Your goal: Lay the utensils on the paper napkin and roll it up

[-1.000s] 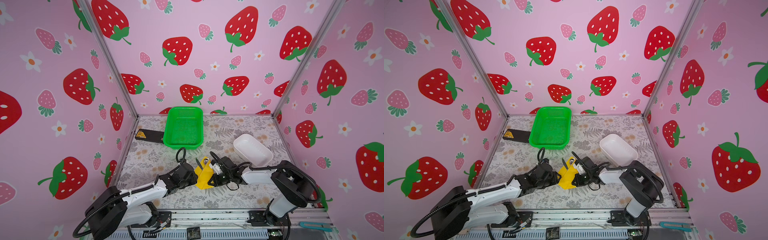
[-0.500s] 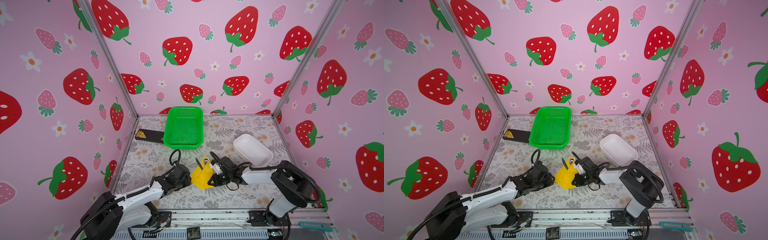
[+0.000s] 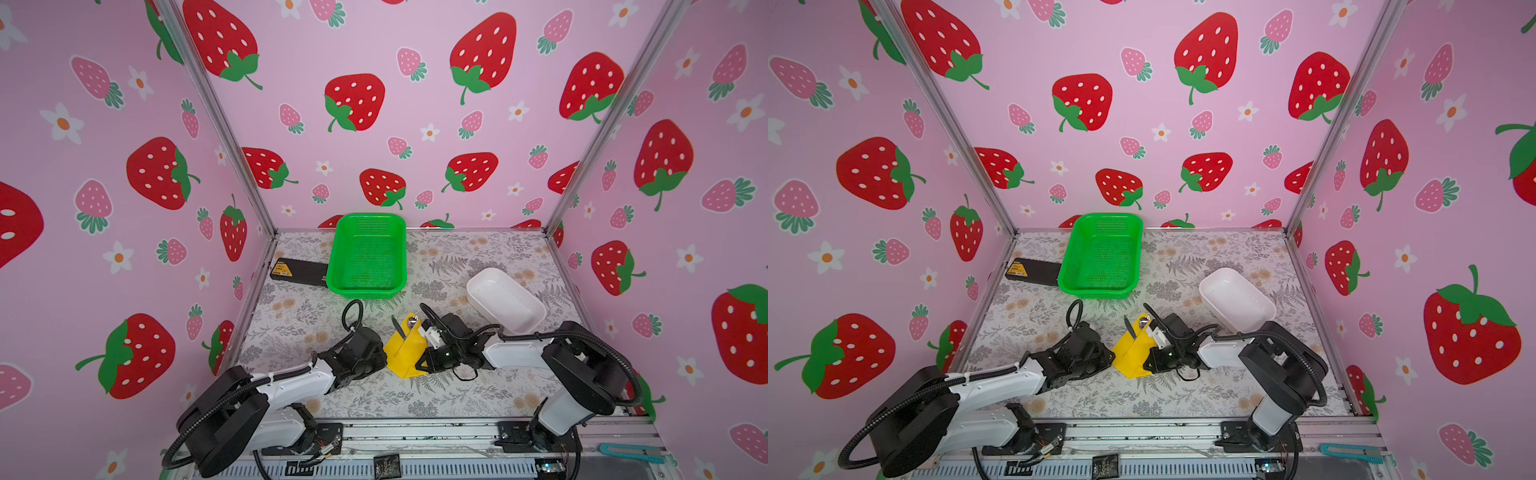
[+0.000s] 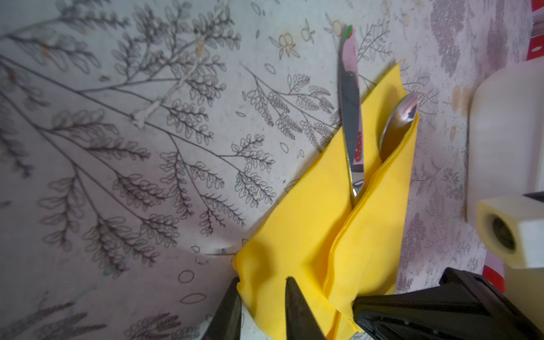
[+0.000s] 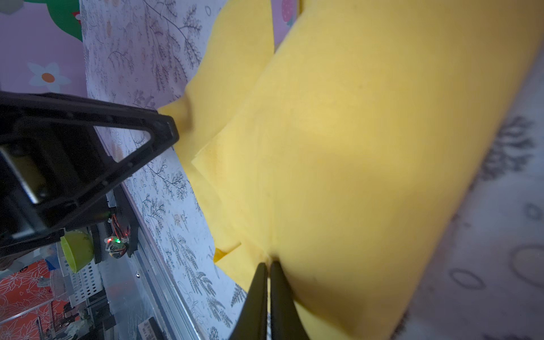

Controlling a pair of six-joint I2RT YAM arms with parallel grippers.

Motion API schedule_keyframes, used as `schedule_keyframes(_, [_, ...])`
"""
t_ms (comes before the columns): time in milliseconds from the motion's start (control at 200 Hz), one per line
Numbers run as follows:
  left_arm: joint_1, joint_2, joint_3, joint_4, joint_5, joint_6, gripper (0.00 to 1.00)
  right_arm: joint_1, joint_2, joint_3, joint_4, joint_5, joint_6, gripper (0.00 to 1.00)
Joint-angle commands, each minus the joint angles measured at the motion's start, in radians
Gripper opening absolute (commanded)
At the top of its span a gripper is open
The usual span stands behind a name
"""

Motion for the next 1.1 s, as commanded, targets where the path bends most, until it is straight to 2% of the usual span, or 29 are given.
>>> schedule_keyframes(0, [0.004, -0.002, -0.028, -0.019, -0.013, -0.029, 0.23, 0.004, 0.012, -0.014, -0.028, 0.047, 0.007, 0.09])
schedule_keyframes(105, [0.005, -0.033, -0.046, 0.006, -0.024, -0.034, 0.17, 0.004, 0.017, -0.008, -0.033, 0.047, 0.005, 0.09])
schedule_keyframes(200, [0.005, -0.054, -0.044, 0.04, -0.014, -0.01, 0.07, 0.004, 0.014, -0.008, -0.03, 0.051, 0.011, 0.09])
schedule_keyframes(250, [0.006, -0.064, -0.033, 0.047, -0.003, 0.01, 0.07, 0.004, 0.012, -0.008, -0.028, 0.052, 0.014, 0.09])
schedule_keyframes(265, [0.006, -0.067, -0.028, 0.046, -0.001, 0.015, 0.03, 0.005, 0.01, -0.007, -0.028, 0.053, 0.014, 0.09])
schedule_keyframes(300, [0.004, -0.073, -0.016, 0.05, 0.008, 0.029, 0.0, 0.005, 0.007, -0.008, -0.029, 0.055, 0.015, 0.09])
schedule_keyframes(760, [0.005, -0.088, 0.103, 0.024, 0.081, 0.113, 0.0, -0.02, -0.055, -0.039, -0.004, 0.058, 0.048, 0.09])
schedule_keyframes(1095, [-0.021, 0.015, 0.24, -0.003, 0.179, 0.196, 0.0, -0.034, -0.054, -0.051, 0.013, 0.043, 0.059, 0.1])
